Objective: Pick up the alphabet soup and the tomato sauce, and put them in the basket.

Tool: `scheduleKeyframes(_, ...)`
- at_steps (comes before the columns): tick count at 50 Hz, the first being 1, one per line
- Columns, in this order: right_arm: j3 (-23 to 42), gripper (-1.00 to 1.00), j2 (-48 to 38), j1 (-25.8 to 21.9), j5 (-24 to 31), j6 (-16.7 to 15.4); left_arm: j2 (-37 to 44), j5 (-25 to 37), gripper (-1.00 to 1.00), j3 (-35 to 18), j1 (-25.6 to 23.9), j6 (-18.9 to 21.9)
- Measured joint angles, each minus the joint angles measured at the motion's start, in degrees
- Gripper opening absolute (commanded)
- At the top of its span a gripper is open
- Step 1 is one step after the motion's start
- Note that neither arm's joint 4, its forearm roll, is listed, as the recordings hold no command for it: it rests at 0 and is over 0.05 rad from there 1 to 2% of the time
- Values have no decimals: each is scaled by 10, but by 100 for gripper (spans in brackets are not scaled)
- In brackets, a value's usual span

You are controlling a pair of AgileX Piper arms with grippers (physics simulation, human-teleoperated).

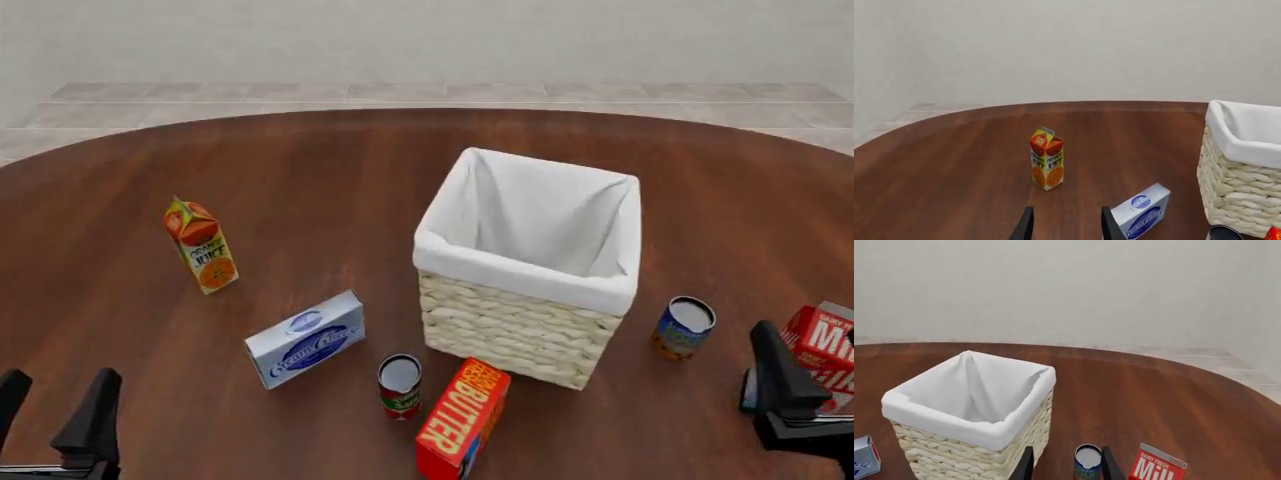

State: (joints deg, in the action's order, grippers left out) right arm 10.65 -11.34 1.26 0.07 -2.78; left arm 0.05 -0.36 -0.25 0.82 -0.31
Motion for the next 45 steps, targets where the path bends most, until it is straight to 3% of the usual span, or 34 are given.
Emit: scheduleKeyframes(45,238,100,-194,-12,104,-23,0,2,100,0,2,-3)
